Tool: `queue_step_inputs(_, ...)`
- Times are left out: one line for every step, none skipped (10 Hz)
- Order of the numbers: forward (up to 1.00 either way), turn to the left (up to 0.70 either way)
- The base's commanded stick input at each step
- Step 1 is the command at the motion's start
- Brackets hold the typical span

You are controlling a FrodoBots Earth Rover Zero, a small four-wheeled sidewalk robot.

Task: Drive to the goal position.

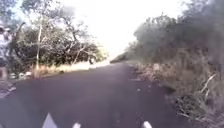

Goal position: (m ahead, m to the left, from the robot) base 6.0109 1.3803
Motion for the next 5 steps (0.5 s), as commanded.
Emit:
queue_step_inputs(0.85,0.00)
queue_step_inputs(0.85,0.00)
queue_step_inputs(0.85,0.00)
queue_step_inputs(0.85,0.00)
queue_step_inputs(0.85,0.00)
